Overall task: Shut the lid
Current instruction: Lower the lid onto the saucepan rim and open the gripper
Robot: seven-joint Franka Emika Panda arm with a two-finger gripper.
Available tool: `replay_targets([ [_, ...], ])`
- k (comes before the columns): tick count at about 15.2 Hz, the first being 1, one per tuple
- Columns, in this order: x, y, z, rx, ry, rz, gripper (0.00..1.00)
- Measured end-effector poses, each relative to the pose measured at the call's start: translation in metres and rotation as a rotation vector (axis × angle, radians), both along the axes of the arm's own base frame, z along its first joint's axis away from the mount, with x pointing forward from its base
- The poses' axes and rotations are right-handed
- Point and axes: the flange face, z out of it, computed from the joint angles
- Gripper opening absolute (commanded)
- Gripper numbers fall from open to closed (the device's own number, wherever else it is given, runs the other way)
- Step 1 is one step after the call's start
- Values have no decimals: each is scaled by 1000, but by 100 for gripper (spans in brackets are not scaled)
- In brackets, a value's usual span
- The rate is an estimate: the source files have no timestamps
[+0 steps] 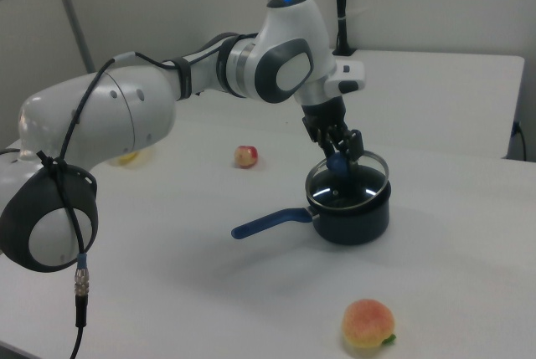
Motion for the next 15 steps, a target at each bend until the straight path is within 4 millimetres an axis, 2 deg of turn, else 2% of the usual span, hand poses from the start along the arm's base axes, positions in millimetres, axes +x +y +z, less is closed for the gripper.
replay_targets([
  [2,0,0,-6,2,10,0,9],
  [15,-1,0,-14,4,17,-1,12],
])
